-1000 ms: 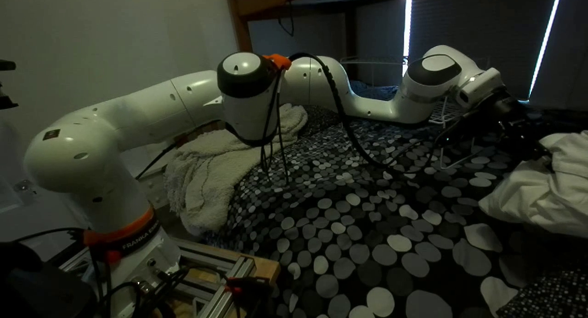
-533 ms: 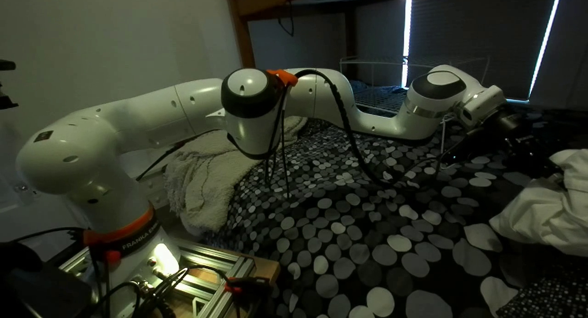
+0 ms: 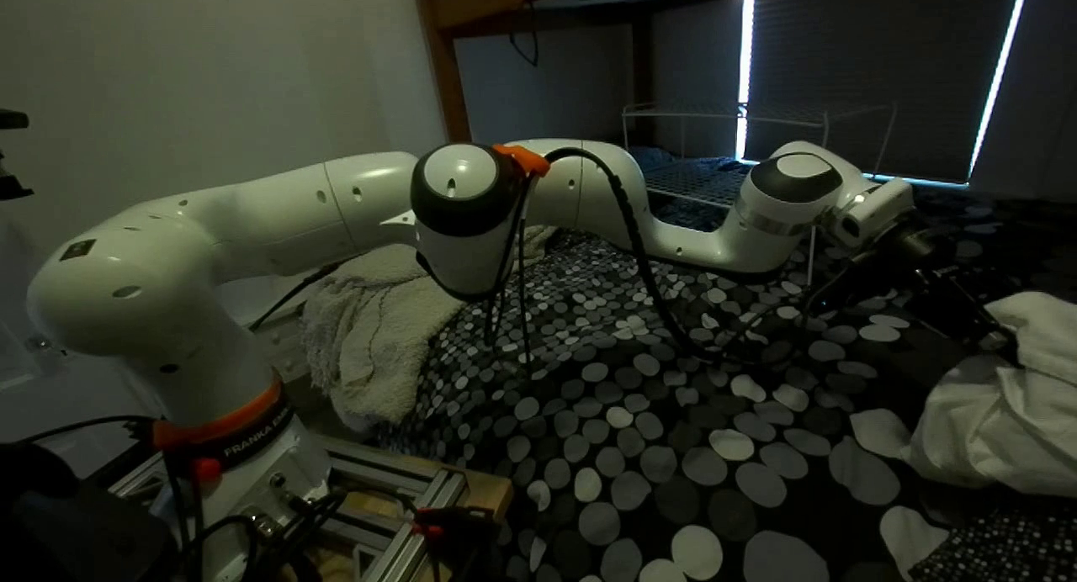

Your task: Move the beddings to the right

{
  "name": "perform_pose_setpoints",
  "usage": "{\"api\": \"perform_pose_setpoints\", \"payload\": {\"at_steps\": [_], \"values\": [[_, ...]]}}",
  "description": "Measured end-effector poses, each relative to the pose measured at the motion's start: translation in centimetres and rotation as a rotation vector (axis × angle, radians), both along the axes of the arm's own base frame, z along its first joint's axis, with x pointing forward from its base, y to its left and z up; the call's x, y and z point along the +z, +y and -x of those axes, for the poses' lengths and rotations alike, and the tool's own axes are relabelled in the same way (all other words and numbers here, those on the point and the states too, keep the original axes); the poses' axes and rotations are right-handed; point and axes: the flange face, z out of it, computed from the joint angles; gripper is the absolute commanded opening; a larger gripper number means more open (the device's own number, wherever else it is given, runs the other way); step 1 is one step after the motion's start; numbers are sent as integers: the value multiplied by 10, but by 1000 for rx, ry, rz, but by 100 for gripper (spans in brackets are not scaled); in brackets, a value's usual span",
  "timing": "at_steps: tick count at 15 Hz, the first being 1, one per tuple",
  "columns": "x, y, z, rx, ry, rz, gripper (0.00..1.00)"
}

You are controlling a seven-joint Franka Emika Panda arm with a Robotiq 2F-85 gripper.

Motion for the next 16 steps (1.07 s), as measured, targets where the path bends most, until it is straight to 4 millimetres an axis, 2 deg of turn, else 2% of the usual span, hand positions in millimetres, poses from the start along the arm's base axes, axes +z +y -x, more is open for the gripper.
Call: {"api": "perform_pose_setpoints", "payload": {"at_steps": [3, 9, 12, 16], "values": [[3, 7, -23, 118, -2, -114, 100], [12, 17, -49, 343, 73, -353, 100], [19, 17, -52, 445, 125, -470, 100], [38, 12, -45, 583, 210, -619, 100]]}}
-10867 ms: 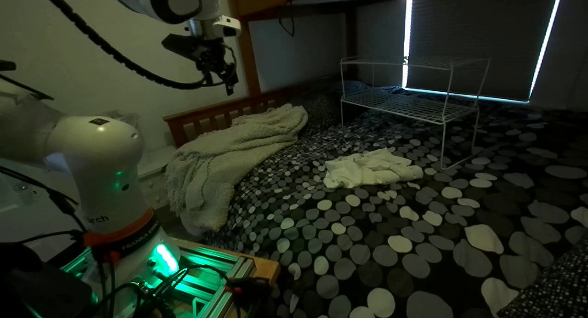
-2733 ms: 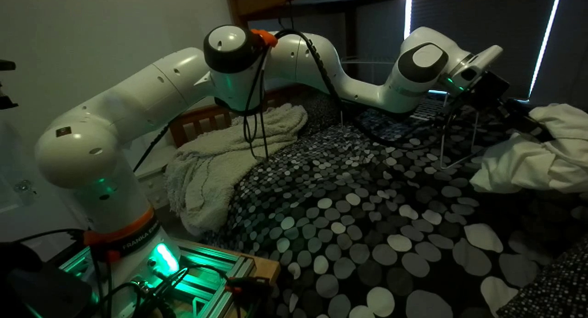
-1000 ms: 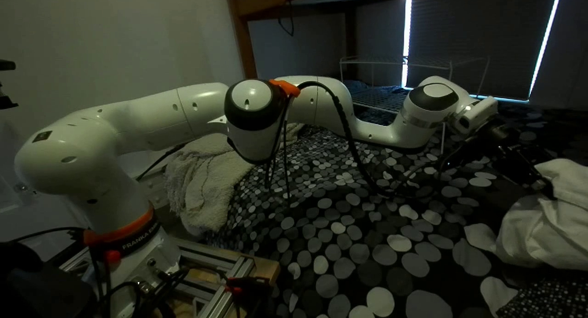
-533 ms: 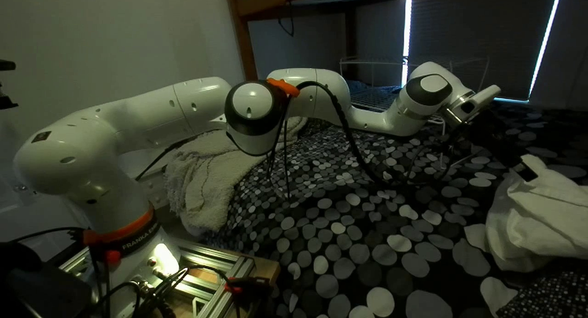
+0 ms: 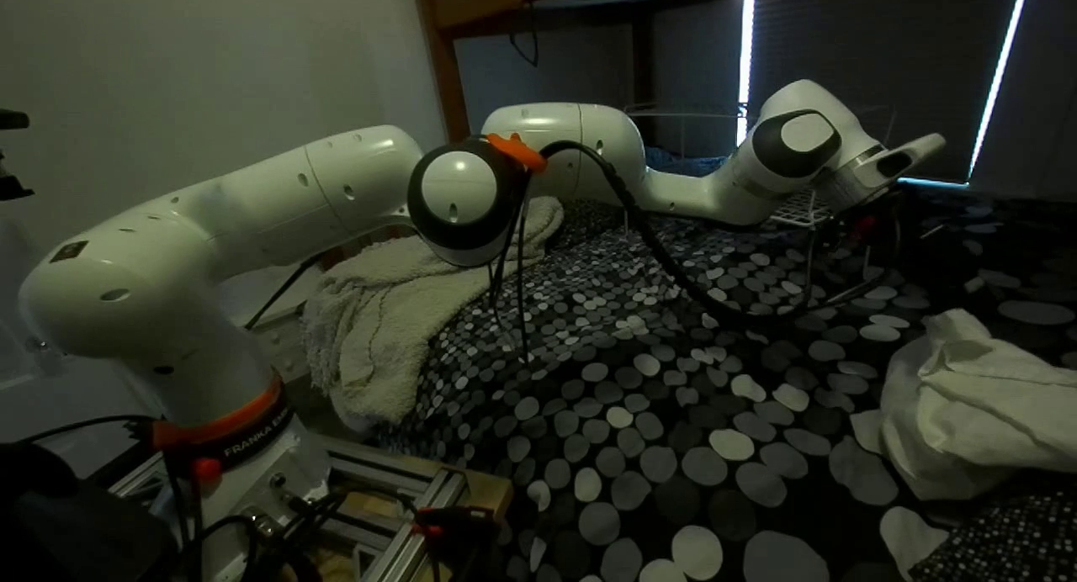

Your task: Move the beddings to the right

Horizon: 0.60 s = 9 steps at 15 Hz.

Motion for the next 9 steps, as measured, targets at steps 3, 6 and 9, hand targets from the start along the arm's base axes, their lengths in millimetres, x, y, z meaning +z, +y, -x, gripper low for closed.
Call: {"api": "perform_pose_setpoints", "payload": {"at_steps": [3, 6, 9], "values": [[19, -8, 12, 120, 62, -91, 100], [47, -18, 29, 250, 123, -169, 100], [76, -25, 43, 388, 188, -230, 100]]}}
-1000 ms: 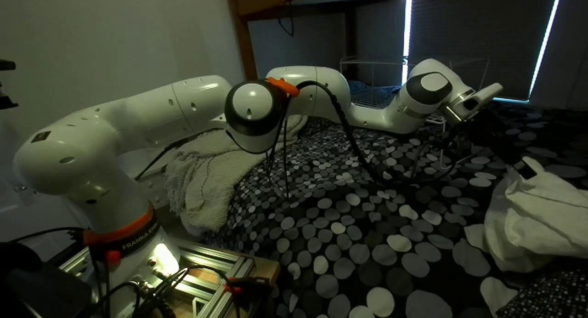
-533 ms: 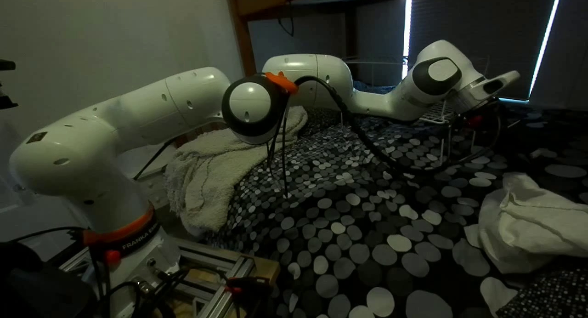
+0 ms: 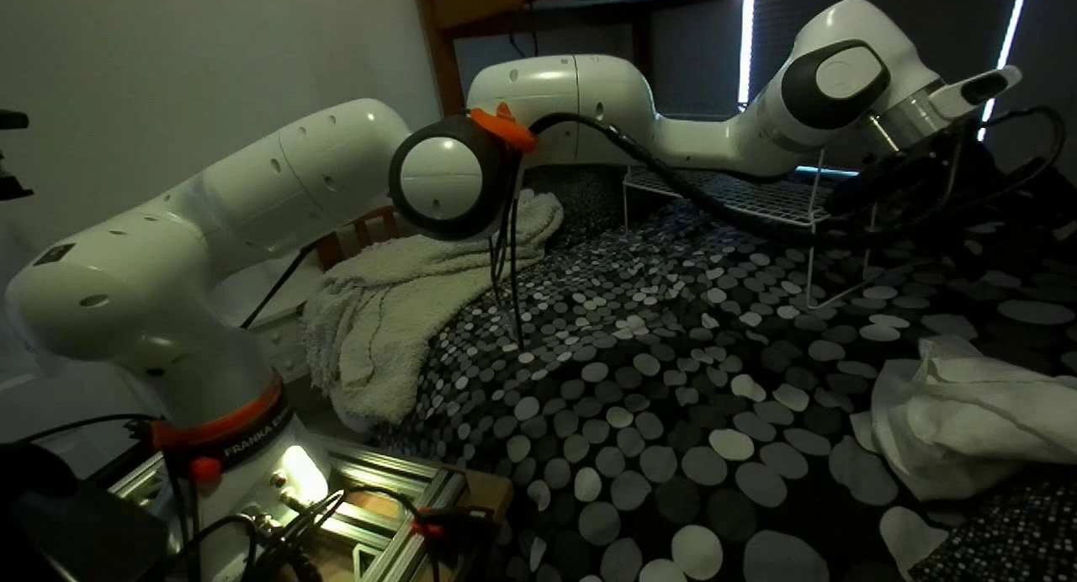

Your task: Move the beddings to the right

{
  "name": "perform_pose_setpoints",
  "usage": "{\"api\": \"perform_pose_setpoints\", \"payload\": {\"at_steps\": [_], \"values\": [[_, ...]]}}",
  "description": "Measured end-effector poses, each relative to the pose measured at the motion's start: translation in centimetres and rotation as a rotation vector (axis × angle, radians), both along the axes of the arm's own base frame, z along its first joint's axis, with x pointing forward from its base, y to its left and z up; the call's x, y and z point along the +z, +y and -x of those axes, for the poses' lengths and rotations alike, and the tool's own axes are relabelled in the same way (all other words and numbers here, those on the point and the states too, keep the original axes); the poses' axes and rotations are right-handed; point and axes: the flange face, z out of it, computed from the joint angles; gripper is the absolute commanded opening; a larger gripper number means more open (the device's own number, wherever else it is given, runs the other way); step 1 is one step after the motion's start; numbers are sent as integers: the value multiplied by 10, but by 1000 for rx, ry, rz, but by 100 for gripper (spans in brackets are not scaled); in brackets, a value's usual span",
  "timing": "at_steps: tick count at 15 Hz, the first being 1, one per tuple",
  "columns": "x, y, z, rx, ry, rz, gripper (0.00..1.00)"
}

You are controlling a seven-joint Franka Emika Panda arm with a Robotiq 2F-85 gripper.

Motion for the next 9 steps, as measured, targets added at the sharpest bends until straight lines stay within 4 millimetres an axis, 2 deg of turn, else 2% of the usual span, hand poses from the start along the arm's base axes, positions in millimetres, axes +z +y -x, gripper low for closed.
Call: {"api": "perform_pose_setpoints", "payload": {"at_steps": [4, 7, 9], "values": [[31, 0, 5, 183, 91, -74, 100], [42, 7, 3, 236, 142, -142, 100], [43, 8, 2, 245, 147, -151, 100]]}}
